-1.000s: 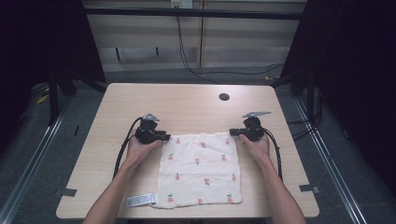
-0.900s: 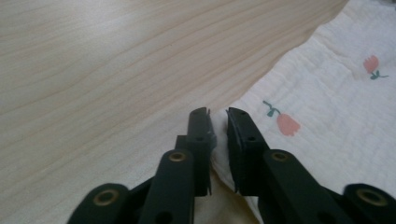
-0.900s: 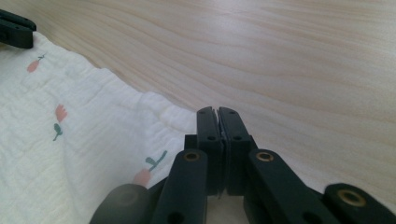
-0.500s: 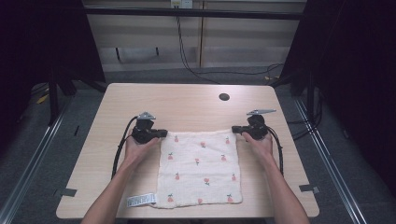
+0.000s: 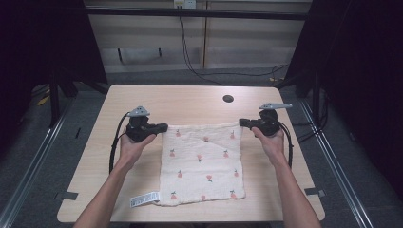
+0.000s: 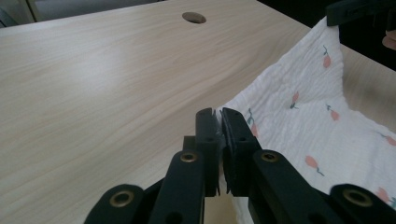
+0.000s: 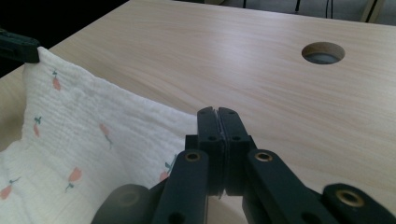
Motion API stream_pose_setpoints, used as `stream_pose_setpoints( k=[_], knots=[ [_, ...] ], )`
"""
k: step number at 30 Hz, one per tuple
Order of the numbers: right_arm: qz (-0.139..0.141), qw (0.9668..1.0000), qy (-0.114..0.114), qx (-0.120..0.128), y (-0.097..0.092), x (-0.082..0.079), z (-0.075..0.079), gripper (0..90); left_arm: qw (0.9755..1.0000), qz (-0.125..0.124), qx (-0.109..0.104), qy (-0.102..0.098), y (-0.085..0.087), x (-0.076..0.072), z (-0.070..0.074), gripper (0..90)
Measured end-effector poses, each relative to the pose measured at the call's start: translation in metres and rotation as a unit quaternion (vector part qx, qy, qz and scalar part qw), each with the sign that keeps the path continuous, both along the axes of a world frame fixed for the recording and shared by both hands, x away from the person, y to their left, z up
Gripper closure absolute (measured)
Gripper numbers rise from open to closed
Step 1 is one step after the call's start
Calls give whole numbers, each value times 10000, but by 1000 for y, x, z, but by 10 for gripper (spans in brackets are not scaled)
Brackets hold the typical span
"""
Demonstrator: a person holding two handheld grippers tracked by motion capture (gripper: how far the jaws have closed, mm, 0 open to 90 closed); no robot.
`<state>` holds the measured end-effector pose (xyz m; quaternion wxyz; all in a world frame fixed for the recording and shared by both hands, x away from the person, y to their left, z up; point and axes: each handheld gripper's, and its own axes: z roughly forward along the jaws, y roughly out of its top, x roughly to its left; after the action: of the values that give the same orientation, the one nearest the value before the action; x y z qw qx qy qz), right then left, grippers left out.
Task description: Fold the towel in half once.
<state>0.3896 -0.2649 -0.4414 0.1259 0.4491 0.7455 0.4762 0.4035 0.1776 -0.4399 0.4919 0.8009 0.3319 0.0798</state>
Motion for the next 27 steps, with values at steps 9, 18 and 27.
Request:
stream_pose_setpoints(
  k=[9,18,27],
  knots=[
    [203,9996,-182,29,1,-24,21,891,9993,-153,-35,-330,4,-31,15,863],
    [535,9981,-249,-204,5,-50,34,891,9991,-220,-112,-351,8,-45,19,863],
    [695,9972,-251,-113,2,-74,36,891,9983,-386,55,-437,7,-65,22,863]
  ],
)
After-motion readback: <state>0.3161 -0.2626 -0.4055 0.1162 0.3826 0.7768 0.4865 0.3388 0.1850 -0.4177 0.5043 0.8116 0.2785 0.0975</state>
